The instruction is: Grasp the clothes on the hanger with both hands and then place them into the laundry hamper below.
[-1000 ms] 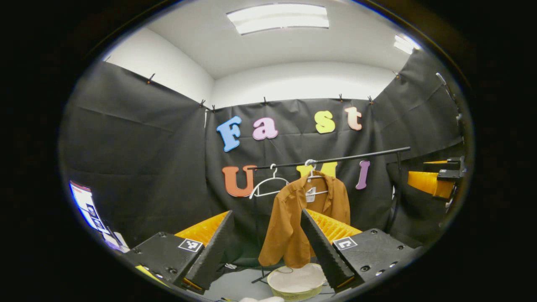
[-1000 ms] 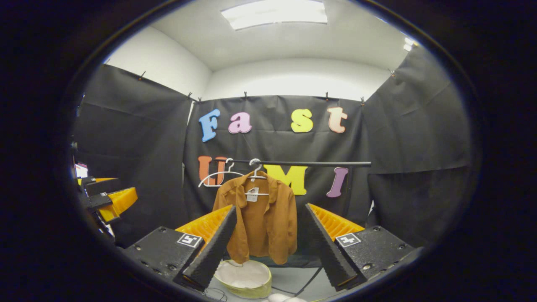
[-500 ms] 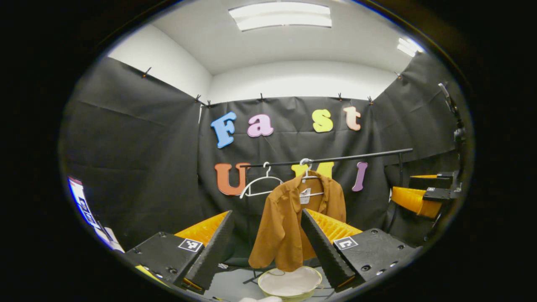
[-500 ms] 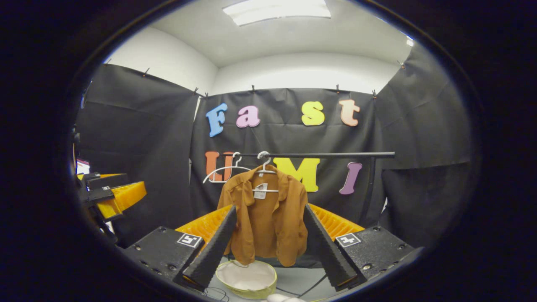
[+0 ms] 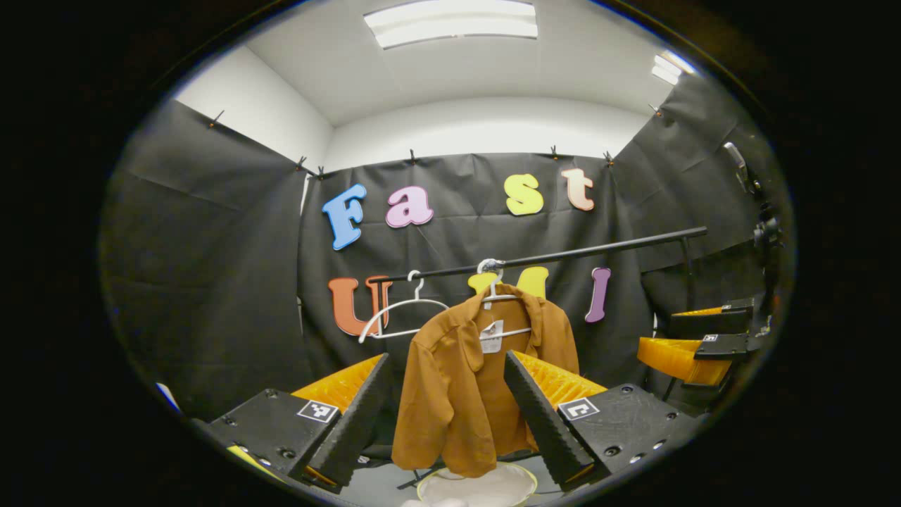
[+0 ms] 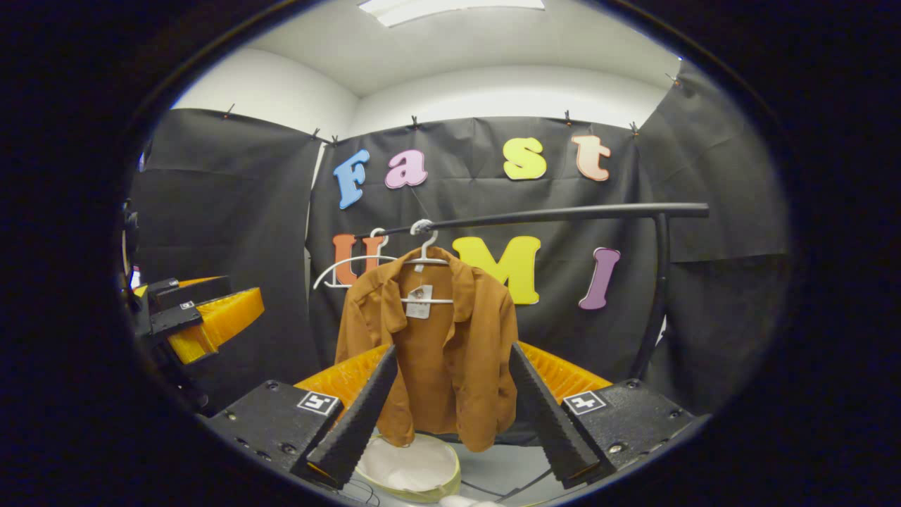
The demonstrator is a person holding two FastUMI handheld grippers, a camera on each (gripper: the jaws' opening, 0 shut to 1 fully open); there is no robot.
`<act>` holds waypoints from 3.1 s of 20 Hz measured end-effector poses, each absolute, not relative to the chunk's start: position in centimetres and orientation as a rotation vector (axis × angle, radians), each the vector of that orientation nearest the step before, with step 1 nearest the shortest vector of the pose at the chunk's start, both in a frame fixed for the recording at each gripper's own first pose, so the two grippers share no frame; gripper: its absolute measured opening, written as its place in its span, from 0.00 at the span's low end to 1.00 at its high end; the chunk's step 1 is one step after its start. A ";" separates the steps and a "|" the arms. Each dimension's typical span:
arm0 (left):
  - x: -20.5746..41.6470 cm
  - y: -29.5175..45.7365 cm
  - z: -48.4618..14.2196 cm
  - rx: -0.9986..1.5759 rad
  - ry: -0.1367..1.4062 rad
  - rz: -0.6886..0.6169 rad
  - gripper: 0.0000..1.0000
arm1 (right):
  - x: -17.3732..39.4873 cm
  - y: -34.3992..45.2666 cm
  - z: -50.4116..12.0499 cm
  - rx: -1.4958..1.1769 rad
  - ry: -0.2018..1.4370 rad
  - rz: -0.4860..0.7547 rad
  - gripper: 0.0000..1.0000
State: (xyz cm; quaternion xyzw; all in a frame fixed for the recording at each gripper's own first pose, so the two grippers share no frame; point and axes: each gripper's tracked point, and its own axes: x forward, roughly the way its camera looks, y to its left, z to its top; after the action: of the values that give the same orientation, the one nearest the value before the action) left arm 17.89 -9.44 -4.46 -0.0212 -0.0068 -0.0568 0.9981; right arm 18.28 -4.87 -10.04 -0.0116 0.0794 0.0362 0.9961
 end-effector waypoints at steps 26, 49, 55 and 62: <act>46.0 -14.4 -16.3 -0.041 0.126 -0.027 0.99 | 50.1 -3.3 -19.3 -0.006 0.206 0.204 0.95; 45.7 -11.6 -17.7 -0.039 0.216 0.011 0.01 | 52.7 -5.2 -20.7 0.230 0.304 0.438 0.08; 45.5 -11.2 -17.1 -0.064 0.217 -0.012 0.01 | 52.3 -5.1 -19.9 0.380 0.317 0.611 0.08; 43.6 -9.3 -14.0 -0.165 0.156 -0.048 0.05 | 50.4 -5.3 -14.3 0.825 0.257 0.891 0.06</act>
State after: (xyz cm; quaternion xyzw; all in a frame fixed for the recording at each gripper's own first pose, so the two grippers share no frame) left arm 43.58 -9.27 -13.96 -0.0823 0.0778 -0.0237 0.9933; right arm 50.36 -5.31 -14.35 0.3867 0.1205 0.4172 0.8135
